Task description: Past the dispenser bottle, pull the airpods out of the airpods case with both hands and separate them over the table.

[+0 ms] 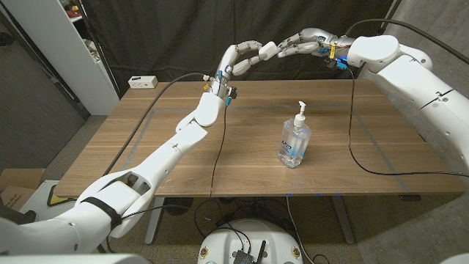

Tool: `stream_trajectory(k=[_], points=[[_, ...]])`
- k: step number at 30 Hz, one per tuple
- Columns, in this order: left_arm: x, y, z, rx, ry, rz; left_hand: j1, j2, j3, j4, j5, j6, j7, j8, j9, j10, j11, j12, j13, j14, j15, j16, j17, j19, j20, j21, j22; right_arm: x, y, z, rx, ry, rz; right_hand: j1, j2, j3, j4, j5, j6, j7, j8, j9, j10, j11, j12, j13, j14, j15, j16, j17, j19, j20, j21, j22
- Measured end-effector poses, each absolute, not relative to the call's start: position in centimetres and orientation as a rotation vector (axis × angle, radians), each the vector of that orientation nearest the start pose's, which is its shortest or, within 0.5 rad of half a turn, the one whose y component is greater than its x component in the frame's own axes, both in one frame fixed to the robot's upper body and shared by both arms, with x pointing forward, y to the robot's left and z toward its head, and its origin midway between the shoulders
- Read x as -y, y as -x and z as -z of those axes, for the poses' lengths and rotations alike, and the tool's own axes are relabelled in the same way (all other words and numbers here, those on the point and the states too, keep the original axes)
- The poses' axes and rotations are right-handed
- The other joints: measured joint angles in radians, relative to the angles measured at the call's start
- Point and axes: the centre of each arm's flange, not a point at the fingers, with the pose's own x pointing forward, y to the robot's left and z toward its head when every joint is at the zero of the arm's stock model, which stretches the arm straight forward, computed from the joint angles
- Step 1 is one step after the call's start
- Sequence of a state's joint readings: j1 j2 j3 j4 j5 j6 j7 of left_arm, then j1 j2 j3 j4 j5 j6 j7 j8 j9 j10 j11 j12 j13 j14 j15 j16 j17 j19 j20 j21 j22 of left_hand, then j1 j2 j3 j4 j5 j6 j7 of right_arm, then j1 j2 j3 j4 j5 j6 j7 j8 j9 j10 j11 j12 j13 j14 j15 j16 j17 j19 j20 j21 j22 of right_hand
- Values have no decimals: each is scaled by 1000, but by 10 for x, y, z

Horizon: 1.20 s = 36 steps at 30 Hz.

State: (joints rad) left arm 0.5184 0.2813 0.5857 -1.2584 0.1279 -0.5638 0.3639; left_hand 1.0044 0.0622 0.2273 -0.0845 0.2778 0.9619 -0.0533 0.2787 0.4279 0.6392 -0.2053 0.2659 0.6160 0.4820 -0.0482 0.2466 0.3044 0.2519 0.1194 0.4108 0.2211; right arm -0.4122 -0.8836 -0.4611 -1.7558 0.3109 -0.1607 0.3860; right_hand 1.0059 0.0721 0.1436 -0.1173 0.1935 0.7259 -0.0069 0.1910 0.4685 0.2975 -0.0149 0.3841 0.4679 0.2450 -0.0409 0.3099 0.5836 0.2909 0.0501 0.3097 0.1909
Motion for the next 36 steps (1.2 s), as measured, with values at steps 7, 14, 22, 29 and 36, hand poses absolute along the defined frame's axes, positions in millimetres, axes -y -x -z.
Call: stream_trajectory(k=[7,14,22,29,36], points=[[-87,-588,-140,1308,-435,85,0,0,-7,2,1,0,0,0,0,0,0,0,0,0,0,0,5,0,0,4,0,262,-545,-228,675,835,-458,6,6,1,-7,0,7,7,6,-5,10,-1,0,-5,-1,1,-8,0,-3,3,-6,0],[-77,-590,-137,1315,-440,69,0,0,-7,2,1,0,0,0,0,4,3,0,0,4,4,3,5,0,0,4,0,265,-546,-225,670,809,-492,11,11,5,-11,0,10,4,6,-14,19,-3,-8,-8,-11,0,-8,0,-3,3,-9,0],[-67,-594,-134,1310,-439,62,0,0,-12,4,7,-2,-2,0,0,11,0,0,0,4,4,5,5,0,0,7,0,269,-548,-224,689,789,-493,24,14,9,-15,0,-2,-17,1,-29,28,-12,-8,-13,3,2,-3,-5,0,0,-9,0],[-62,-597,-133,1305,-427,67,0,0,-17,8,7,-2,-2,0,0,11,0,0,0,4,4,5,9,0,0,8,0,270,-549,-222,721,768,-481,37,24,13,-24,0,-15,-29,-3,-42,42,-26,-8,-14,26,0,5,-5,10,-10,-9,0],[-58,-600,-132,1294,-412,75,0,0,-19,11,11,-3,-4,0,0,11,0,0,0,4,4,5,9,0,0,8,0,272,-550,-220,746,745,-471,54,29,18,-29,0,37,-55,15,-56,62,-47,-8,-14,43,0,13,-9,13,-13,-9,0]])
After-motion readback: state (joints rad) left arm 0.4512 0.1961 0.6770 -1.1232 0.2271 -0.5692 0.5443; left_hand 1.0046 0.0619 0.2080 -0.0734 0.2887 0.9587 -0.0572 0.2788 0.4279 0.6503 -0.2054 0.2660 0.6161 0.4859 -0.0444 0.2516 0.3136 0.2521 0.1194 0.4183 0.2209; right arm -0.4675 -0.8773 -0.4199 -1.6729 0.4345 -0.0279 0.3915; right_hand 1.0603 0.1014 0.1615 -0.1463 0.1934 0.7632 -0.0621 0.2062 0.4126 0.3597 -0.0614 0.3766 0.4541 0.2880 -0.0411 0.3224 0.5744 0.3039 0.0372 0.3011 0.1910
